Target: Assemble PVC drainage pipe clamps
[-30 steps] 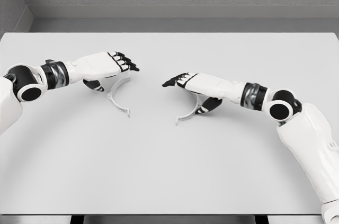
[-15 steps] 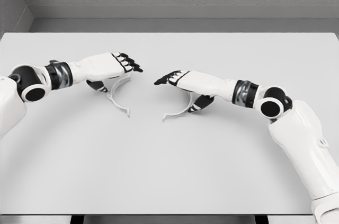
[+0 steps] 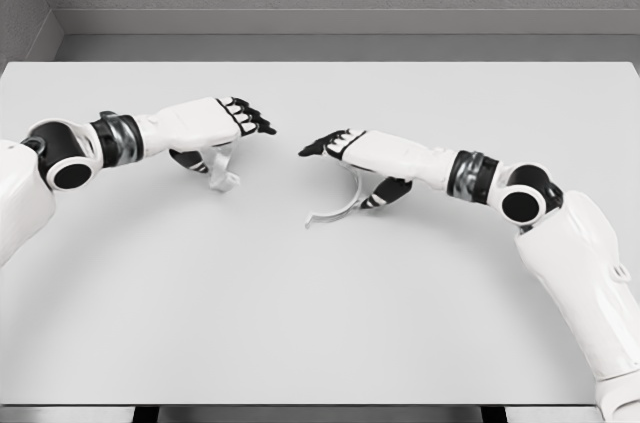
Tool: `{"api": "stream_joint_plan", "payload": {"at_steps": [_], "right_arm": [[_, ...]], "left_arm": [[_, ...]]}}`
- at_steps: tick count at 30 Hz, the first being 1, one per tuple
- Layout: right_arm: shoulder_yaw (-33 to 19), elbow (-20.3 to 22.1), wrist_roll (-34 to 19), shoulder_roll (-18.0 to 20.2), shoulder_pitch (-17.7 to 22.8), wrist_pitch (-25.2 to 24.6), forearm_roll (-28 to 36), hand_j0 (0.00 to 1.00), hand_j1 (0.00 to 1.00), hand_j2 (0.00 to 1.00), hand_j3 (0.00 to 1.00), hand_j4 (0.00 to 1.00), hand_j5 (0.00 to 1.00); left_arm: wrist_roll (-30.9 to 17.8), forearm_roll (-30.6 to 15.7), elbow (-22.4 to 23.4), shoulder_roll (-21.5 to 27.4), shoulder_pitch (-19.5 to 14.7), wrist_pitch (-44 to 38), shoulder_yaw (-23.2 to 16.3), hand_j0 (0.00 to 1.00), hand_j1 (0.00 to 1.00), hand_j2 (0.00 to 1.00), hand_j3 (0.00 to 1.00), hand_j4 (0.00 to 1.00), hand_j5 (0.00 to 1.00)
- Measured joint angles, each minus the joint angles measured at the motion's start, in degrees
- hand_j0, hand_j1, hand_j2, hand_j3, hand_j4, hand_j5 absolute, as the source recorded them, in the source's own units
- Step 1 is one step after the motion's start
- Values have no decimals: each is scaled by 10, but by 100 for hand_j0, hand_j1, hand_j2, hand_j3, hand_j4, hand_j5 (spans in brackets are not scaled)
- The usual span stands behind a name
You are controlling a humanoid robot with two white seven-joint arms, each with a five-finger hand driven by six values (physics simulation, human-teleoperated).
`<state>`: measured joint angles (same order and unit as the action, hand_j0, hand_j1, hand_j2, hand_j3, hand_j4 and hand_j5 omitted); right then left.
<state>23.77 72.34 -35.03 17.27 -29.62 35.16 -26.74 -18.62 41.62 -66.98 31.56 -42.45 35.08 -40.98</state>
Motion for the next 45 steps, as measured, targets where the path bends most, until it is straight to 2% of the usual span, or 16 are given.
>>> {"api": "stream_joint_plan", "payload": {"at_steps": [7, 21, 45], "right_arm": [[-11, 2, 0, 11, 6, 0, 0, 100, 100, 100, 100, 100, 100], [-12, -22, 0, 11, 3, 0, -2, 100, 100, 100, 100, 100, 100], [-11, -40, 0, -22, -4, 0, -4, 100, 100, 100, 100, 100, 100]], "left_arm": [[-4, 0, 0, 38, -12, 0, 7, 100, 100, 100, 100, 100, 100], [-4, 6, -1, 3, -12, 0, -7, 100, 100, 100, 100, 100, 100], [-3, 9, 1, -2, -14, 0, -18, 100, 100, 100, 100, 100, 100]]}}
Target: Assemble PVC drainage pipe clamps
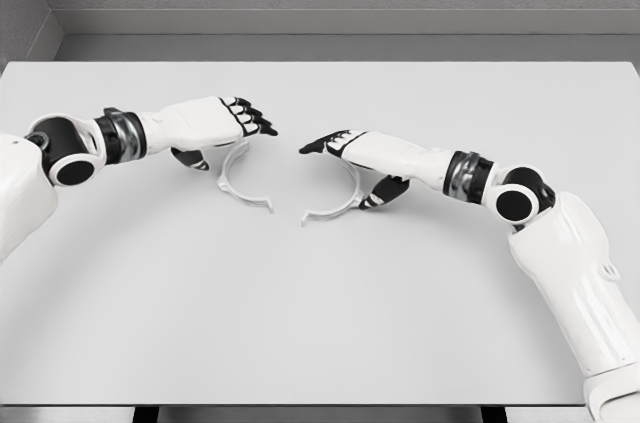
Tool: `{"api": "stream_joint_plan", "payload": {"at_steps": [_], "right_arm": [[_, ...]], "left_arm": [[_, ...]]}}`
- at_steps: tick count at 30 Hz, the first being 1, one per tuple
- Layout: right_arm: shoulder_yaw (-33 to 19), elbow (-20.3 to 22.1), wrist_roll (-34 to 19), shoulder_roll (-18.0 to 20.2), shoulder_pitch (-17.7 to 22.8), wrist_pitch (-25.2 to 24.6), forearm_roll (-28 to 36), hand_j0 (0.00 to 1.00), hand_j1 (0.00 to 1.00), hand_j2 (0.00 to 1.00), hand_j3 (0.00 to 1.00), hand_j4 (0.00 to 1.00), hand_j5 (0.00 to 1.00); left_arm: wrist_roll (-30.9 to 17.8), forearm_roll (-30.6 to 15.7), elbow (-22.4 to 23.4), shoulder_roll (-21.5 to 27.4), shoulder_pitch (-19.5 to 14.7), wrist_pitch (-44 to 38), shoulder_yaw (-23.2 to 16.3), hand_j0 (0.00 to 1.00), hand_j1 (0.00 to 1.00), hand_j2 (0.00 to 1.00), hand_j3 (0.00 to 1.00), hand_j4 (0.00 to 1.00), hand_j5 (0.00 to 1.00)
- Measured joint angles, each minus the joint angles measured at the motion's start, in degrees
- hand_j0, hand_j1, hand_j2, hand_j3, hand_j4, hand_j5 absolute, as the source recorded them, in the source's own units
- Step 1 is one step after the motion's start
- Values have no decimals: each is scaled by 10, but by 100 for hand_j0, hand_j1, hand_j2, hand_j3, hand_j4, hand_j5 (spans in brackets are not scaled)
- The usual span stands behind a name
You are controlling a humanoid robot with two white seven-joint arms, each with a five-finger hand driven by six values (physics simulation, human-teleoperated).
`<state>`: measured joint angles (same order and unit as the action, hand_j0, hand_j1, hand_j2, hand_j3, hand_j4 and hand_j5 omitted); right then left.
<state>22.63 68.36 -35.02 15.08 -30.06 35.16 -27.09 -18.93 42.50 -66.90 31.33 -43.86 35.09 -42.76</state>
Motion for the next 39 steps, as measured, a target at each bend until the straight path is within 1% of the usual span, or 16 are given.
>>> {"api": "stream_joint_plan", "payload": {"at_steps": [14, 17, 21, 27, 31, 39], "right_arm": [[0, 0, 0, -19, -9, 0, -5, 100, 100, 100, 100, 100, 100], [0, -9, 0, -24, -17, 0, -7, 100, 100, 100, 100, 100, 100], [0, -20, 0, -29, -18, 0, -9, 100, 100, 100, 100, 100, 100], [-9, -24, 0, -25, -19, 0, -9, 100, 100, 100, 100, 100, 100], [-46, -23, 0, -7, -14, 0, -7, 100, 100, 100, 100, 100, 100], [-157, -23, 0, 49, -19, 0, -5, 100, 100, 100, 100, 100, 100]], "left_arm": [[0, 1, 7, -6, 1, 0, 0, 100, 100, 100, 100, 100, 100], [0, 1, 7, -6, 1, 0, 0, 100, 100, 100, 100, 100, 100], [0, 1, 7, -7, 0, 0, 0, 100, 100, 100, 100, 100, 100], [1, 0, 6, -9, -2, 0, -5, 100, 100, 100, 100, 100, 100], [2, 0, 6, -13, -2, 0, -7, 100, 100, 100, 100, 100, 100], [2, 0, 6, -18, -5, 0, -8, 100, 100, 100, 100, 100, 100]]}}
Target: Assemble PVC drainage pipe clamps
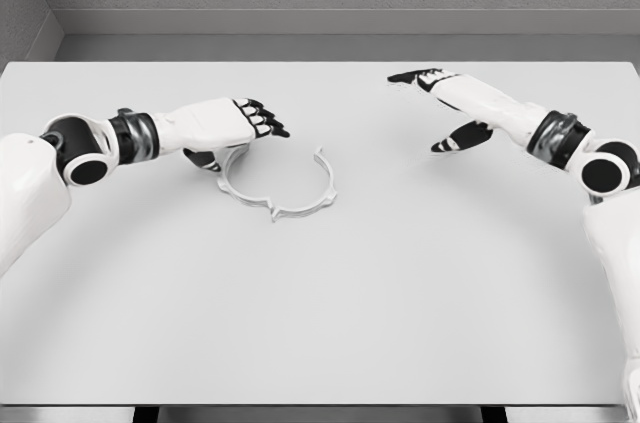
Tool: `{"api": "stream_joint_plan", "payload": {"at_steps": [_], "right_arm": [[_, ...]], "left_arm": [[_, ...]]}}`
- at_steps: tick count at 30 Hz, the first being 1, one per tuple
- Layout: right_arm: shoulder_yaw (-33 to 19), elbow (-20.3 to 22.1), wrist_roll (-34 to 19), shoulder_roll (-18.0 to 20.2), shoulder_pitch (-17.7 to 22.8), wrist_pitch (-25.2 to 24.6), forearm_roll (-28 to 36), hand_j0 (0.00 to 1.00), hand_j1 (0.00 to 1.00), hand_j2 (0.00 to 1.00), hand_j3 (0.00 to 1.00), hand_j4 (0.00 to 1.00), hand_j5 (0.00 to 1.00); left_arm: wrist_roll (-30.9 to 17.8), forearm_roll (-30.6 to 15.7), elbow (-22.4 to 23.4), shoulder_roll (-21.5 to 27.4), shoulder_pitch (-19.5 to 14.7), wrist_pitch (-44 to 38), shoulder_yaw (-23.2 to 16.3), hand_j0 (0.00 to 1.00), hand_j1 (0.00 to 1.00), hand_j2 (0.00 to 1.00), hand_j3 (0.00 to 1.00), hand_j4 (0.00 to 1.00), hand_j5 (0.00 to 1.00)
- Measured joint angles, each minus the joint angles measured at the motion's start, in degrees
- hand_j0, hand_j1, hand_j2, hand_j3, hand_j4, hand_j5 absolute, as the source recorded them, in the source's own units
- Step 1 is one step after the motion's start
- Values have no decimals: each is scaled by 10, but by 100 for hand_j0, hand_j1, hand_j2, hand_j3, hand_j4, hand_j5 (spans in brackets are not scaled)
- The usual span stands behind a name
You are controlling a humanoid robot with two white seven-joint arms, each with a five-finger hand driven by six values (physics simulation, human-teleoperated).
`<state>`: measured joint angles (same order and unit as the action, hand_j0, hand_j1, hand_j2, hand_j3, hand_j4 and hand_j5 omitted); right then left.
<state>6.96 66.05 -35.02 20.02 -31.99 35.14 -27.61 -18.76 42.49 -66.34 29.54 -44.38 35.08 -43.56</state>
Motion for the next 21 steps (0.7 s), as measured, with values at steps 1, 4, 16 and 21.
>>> {"api": "stream_joint_plan", "payload": {"at_steps": [1, 4, 16, 21], "right_arm": [[-8, 0, 0, 6, -3, 0, 1, 100, 100, 100, 100, 100, 100], [-27, -1, 0, 25, -4, 0, 2, 100, 100, 100, 100, 100, 100], [-42, 0, 0, 36, -5, 0, 2, 100, 100, 100, 100, 100, 100], [-41, 0, 0, 35, -5, 0, 2, 100, 100, 100, 100, 100, 100]], "left_arm": [[0, 0, 0, -1, -1, 0, 0, 100, 100, 100, 100, 100, 100], [0, 0, 0, -4, -1, 0, 0, 100, 100, 100, 100, 100, 100], [0, 0, 1, -9, -2, 0, -2, 100, 100, 100, 100, 100, 100], [0, 1, 0, -16, -2, 0, -3, 100, 100, 100, 100, 100, 100]]}}
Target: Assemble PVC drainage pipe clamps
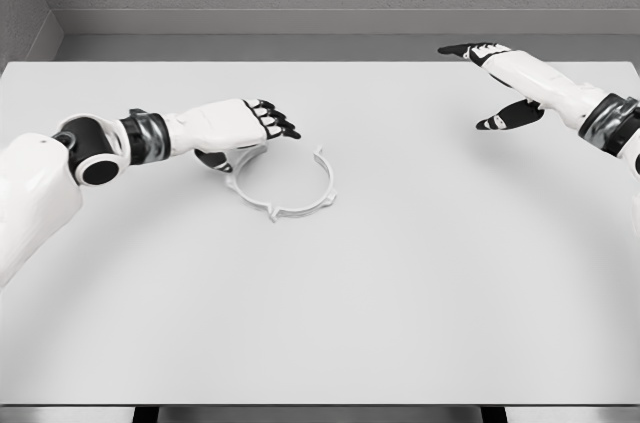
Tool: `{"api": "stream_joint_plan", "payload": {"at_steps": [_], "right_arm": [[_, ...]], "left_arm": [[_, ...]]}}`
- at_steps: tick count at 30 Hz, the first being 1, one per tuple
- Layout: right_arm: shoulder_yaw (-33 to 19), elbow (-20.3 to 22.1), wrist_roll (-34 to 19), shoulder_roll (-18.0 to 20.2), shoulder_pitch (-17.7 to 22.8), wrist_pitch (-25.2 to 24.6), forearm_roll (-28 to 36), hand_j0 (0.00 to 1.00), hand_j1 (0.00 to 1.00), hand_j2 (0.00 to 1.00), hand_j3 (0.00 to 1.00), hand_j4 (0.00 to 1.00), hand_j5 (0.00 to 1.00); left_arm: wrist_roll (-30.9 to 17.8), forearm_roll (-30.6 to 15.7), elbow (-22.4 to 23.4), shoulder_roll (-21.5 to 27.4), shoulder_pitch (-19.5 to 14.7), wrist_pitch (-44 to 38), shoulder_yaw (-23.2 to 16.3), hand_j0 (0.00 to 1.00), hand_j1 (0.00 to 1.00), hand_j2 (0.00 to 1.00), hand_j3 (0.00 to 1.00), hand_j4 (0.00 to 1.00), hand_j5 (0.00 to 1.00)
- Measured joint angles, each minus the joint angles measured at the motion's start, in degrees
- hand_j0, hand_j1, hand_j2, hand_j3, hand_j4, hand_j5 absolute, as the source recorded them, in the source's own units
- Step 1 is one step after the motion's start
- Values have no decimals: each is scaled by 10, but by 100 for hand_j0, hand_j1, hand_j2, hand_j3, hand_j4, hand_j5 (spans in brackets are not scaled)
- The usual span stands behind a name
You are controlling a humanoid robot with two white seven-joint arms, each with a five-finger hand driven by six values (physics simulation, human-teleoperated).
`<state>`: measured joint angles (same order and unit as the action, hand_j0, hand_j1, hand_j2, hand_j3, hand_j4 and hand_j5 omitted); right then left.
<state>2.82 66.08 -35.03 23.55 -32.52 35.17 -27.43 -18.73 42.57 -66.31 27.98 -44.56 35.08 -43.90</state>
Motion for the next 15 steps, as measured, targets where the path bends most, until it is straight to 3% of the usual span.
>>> {"api": "stream_joint_plan", "payload": {"at_steps": [15], "right_arm": [[6, 1, 0, -5, 8, 0, 1, 100, 100, 100, 100, 100, 100]], "left_arm": [[4, 2, -1, -12, -4, -2, 1, 100, 100, 100, 100, 100, 100]]}}
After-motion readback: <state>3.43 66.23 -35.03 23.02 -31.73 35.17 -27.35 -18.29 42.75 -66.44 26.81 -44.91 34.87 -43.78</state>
